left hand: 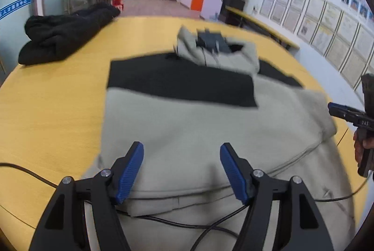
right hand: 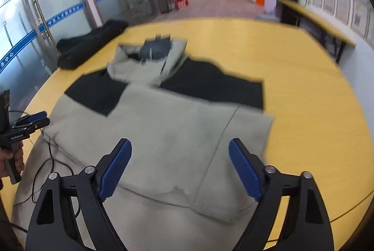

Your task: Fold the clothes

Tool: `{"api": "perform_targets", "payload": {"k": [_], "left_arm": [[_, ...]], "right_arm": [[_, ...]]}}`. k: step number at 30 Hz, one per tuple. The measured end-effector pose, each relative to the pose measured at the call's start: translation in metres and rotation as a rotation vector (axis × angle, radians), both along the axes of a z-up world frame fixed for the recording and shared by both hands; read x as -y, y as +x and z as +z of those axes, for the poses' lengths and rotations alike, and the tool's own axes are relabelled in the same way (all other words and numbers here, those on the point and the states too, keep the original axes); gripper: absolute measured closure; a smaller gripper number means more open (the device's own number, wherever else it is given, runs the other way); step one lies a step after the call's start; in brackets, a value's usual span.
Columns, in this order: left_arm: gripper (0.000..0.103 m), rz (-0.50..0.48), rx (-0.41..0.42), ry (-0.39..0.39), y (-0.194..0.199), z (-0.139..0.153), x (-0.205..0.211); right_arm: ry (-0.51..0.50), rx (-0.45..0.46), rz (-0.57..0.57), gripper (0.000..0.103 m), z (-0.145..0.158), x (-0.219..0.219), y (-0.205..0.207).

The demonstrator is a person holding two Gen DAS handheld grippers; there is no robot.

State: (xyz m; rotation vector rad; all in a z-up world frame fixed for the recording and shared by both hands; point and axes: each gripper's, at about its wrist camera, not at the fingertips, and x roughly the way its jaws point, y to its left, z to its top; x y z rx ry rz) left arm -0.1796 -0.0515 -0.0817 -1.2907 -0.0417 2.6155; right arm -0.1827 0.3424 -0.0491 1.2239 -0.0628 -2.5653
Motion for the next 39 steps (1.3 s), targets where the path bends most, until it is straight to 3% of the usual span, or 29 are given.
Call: {"api": "perform_targets", "payload": {"k": [3,5,11,13,15,17,19,20,21,23,25,29,32,34,37,39], "left_arm": [[0.032,-0.005,-0.013,-0.038,0.007,-0.014,-0.002],[0.032,-0.011,-0.032,-0.044,0.01,-0.015,-0.001],[0.033,0.048,-0.035,-0.018,0.017,-0.001,0.011],[0.034,0.052,-0.052,-0.005,0.036,0.033,0.019],[0.034,0.049,-0.078,-0.006,0.068,0.08,0.029],[0.031,0.054,-0.097,-0.011,0.106,0.13,0.038],[0.016,0.066,-0.13,-0.024,0.149,0.172,0.046],[0.004,0.085,-0.138,-0.042,0.168,0.184,0.049],[0.002,0.094,-0.138,-0.056,0.184,0.191,0.05],[0.002,0.087,-0.127,-0.066,0.212,0.187,0.051],[0.002,0.094,-0.109,-0.066,0.229,0.163,0.051],[0.003,0.078,-0.08,-0.023,0.251,0.102,0.053],[0.007,0.072,-0.077,0.024,0.253,0.074,0.058],[0.013,0.057,-0.062,0.054,0.256,0.084,0.063],[0.013,0.028,-0.075,0.075,0.268,0.122,0.07],[0.012,0.037,-0.079,0.064,0.281,0.16,0.078]], "right_arm": [[0.06,0.069,-0.04,0.026,-0.042,-0.008,0.0],[0.031,0.059,-0.058,0.026,-0.052,-0.02,0.006],[0.03,0.028,-0.083,0.026,-0.053,-0.022,0.017],[-0.027,0.004,-0.083,0.029,-0.025,-0.019,0.03],[-0.032,-0.081,-0.053,0.029,0.022,-0.014,0.059],[-0.025,-0.147,-0.034,0.021,0.075,-0.01,0.093],[-0.024,-0.203,-0.033,0.004,0.117,-0.011,0.126],[-0.025,-0.226,-0.04,0.0,0.135,-0.013,0.143],[-0.021,-0.241,-0.044,0.0,0.151,-0.015,0.159],[0.052,-0.172,-0.034,0.0,0.148,-0.012,0.18],[0.095,-0.144,-0.029,0.0,0.125,-0.011,0.201],[0.061,-0.173,-0.026,0.0,0.063,-0.011,0.235],[0.033,-0.206,-0.036,0.002,0.035,0.0,0.244],[0.013,-0.208,-0.037,0.005,0.029,0.01,0.247],[0.006,-0.212,-0.028,0.006,0.057,0.032,0.251],[0.032,-0.223,-0.034,0.004,0.096,0.043,0.263]]}}
